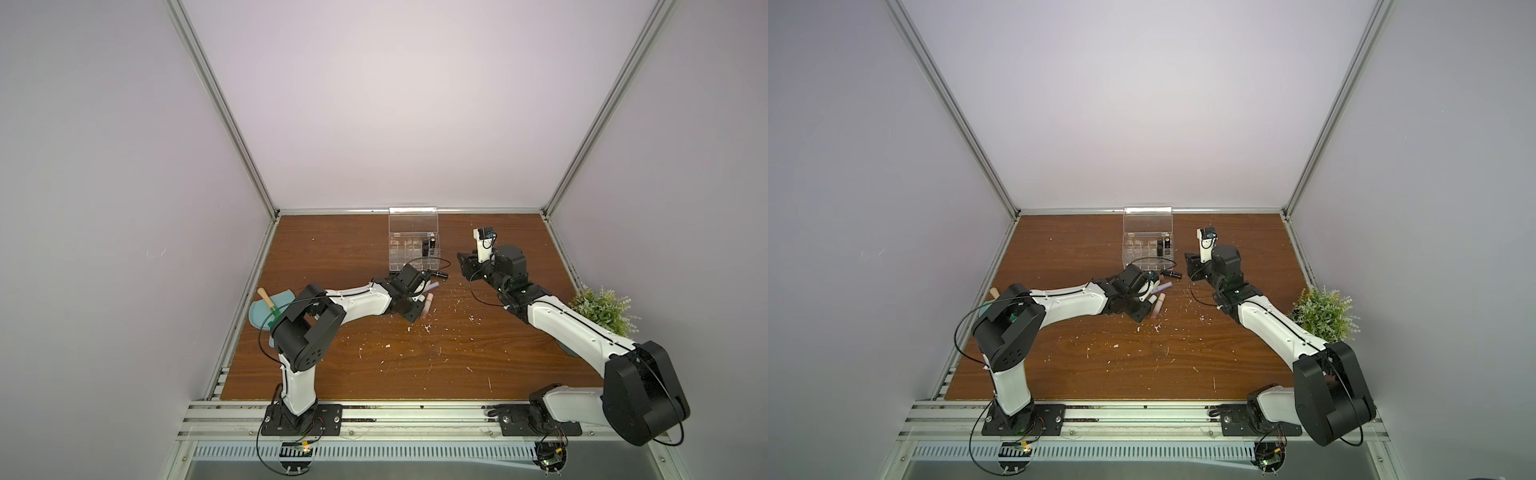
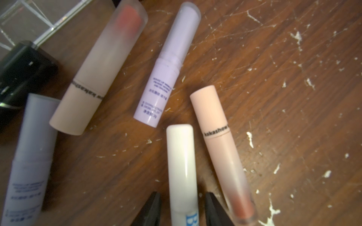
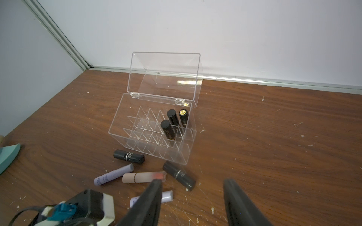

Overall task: Arrange the lipsticks in the organizer
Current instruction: Pick up the lipstick at the center of the board.

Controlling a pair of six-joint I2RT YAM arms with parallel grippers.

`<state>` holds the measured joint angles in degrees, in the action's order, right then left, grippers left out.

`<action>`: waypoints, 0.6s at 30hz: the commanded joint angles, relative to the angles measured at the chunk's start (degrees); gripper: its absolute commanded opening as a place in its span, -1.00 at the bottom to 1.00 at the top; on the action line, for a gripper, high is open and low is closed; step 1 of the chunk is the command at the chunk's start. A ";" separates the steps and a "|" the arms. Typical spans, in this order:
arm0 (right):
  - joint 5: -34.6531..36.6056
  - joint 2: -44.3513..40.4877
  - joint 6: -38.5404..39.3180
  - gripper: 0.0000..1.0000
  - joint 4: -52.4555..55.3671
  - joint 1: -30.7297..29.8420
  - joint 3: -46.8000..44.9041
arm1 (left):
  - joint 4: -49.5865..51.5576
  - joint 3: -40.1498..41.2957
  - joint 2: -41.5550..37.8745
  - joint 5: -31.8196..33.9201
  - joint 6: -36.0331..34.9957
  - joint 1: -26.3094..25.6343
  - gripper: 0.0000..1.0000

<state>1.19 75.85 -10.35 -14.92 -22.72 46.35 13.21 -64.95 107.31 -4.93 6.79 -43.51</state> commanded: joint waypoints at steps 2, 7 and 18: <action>-0.57 -1.20 -0.81 0.13 -0.21 0.31 1.40 | 1.83 -2.15 1.63 -0.49 -1.61 -0.38 -0.17; -0.55 -1.01 -0.79 0.13 -0.29 0.31 1.48 | 2.34 -2.91 2.21 -0.56 -1.79 -0.26 -0.19; -0.94 -1.15 -0.79 0.12 -0.11 0.33 1.68 | 3.65 -2.04 0.64 0.90 -1.76 -0.09 -0.54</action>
<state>1.13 75.85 -10.37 -14.72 -22.72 46.35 13.89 -66.85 108.71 -4.80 5.52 -43.51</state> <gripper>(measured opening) 0.562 0.240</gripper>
